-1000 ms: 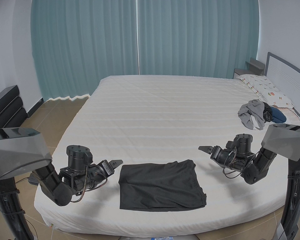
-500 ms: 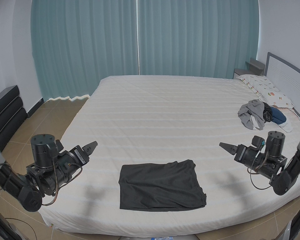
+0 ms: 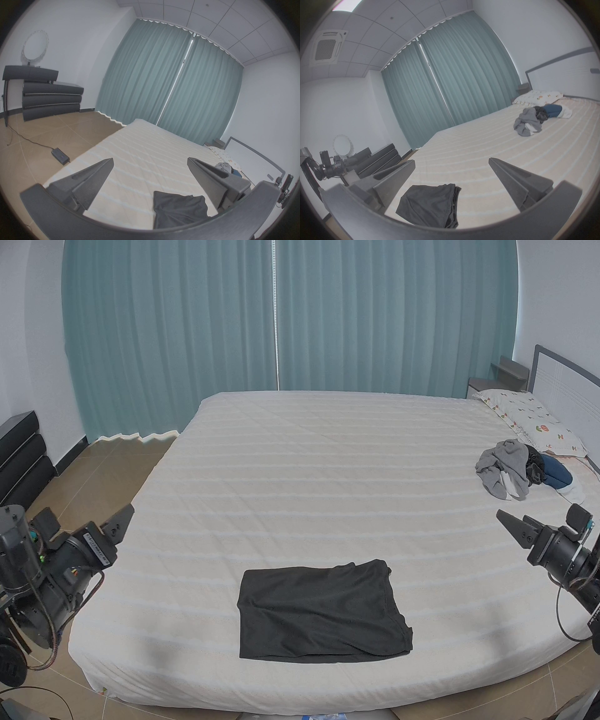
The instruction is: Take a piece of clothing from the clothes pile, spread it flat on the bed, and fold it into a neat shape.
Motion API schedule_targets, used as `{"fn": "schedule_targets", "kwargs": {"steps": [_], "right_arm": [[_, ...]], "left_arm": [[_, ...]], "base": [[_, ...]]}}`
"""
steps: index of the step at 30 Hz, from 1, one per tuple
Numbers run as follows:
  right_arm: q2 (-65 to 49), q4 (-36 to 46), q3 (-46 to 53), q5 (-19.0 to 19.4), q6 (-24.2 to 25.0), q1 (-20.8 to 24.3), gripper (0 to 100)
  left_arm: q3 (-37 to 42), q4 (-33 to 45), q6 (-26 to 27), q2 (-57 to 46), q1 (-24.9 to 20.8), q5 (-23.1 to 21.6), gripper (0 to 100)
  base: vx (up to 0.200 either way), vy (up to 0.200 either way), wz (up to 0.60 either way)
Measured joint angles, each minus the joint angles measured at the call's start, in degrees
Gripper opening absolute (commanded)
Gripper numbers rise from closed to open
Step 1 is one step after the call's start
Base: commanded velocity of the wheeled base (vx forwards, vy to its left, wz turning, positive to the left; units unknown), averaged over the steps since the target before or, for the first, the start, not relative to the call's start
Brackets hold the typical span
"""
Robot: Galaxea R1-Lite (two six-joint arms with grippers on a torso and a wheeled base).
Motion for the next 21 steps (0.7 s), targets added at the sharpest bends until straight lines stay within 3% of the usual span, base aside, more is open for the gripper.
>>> {"fn": "schedule_targets", "kwargs": {"steps": [6, 21], "right_arm": [[-11.6, 10.3, 1.8, 2.2, -2.1, -0.4, 100], [-45.7, 64.9, -5.0, 4.5, -8.8, 1.3, 100]], "left_arm": [[0.2, 8.8, 3.3, -11.0, -0.1, 2.4, 100], [0.1, 31.1, 16.7, -39.8, 2.1, 5.8, 100]], "base": [[0.000, 0.000, 0.00], [0.000, 0.000, 0.00]]}}
